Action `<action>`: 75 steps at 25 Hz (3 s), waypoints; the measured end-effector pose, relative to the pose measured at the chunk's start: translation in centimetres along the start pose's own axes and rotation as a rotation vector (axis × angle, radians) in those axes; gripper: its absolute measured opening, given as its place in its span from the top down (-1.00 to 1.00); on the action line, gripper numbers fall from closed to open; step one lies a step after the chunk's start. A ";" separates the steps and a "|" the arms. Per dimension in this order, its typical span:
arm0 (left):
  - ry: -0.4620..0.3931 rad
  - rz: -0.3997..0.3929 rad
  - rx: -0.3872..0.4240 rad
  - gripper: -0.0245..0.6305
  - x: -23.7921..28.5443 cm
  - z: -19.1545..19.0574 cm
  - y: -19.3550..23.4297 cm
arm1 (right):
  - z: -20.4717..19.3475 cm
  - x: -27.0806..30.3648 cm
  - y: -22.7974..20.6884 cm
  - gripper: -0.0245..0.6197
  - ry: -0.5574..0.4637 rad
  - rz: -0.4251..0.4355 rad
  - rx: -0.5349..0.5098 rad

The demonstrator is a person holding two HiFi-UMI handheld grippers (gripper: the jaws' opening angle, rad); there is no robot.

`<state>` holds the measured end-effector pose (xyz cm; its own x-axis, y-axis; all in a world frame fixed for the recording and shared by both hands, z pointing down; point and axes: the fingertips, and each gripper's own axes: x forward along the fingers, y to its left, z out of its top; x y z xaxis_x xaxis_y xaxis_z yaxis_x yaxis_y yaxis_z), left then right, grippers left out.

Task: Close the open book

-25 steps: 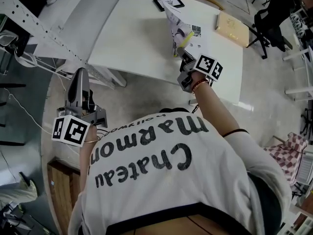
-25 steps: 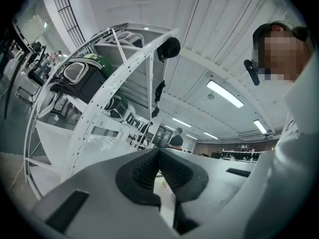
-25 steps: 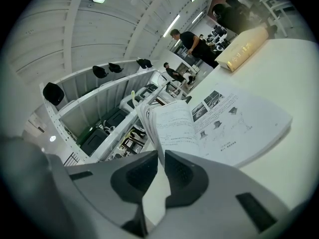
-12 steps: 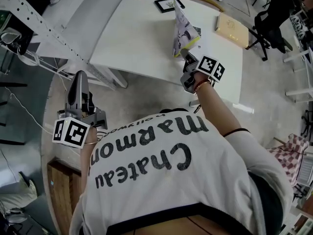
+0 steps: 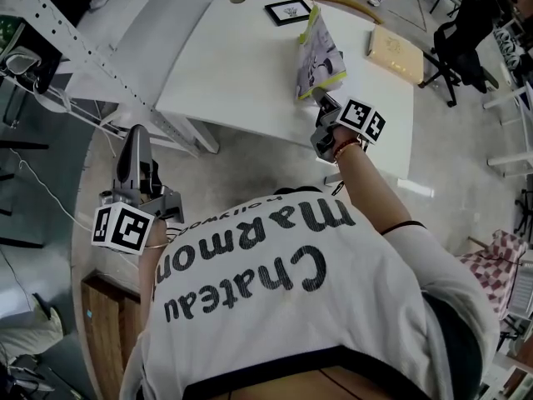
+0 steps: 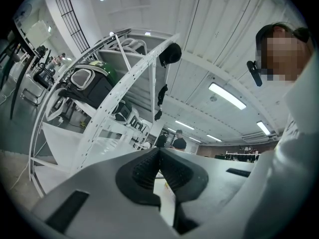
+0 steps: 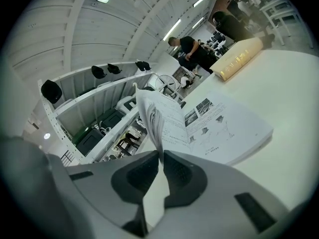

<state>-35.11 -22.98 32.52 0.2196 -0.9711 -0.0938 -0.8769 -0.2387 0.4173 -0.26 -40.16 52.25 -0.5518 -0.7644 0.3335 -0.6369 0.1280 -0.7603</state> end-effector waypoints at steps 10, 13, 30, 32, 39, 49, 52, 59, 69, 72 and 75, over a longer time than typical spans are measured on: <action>0.000 -0.011 0.000 0.85 0.1 -0.1 -0.6 | 0.9 -1.4 -1.3 0.80 -0.023 -0.038 0.023; -0.002 -0.006 -0.001 0.85 0.0 0.0 -0.4 | 1.0 -1.5 -1.7 0.80 -0.030 -0.048 0.033; -0.006 0.008 -0.009 0.85 -0.6 0.1 0.7 | 1.1 -2.0 -3.9 0.79 -0.063 -0.128 0.062; -0.007 0.009 -0.010 0.85 -0.6 0.1 0.9 | 1.0 -2.1 -4.2 0.79 -0.070 -0.138 0.073; -0.009 0.007 -0.010 0.85 -0.5 0.3 1.4 | 0.9 -2.3 -5.1 0.79 -0.086 -0.162 0.113; -0.003 -0.003 -0.013 0.85 -0.1 0.3 2.0 | 0.0 -2.4 -6.4 0.79 -0.093 -0.199 0.167; 0.000 -0.004 -0.015 0.85 -0.1 0.3 2.3 | -0.2 -2.4 -6.6 0.79 -0.097 -0.208 0.178; 0.006 -0.002 -0.015 0.85 -0.2 0.2 2.5 | -0.3 -2.6 -7.1 0.79 -0.104 -0.222 0.208; 0.009 0.005 -0.023 0.85 -0.2 0.0 3.0 | -0.3 -2.8 -7.7 0.79 -0.106 -0.239 0.260; 0.011 0.000 -0.025 0.85 0.1 -0.1 2.9 | -0.3 -2.8 -7.6 0.79 -0.099 -0.238 0.258; 0.018 -0.005 -0.023 0.85 0.4 -0.3 2.7 | -0.4 -3.0 -7.8 0.79 -0.094 -0.238 0.258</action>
<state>-37.28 -23.99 33.93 0.2318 -0.9695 -0.0796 -0.8657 -0.2429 0.4376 6.11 -38.65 57.39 -0.3448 -0.8098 0.4747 -0.5784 -0.2150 -0.7869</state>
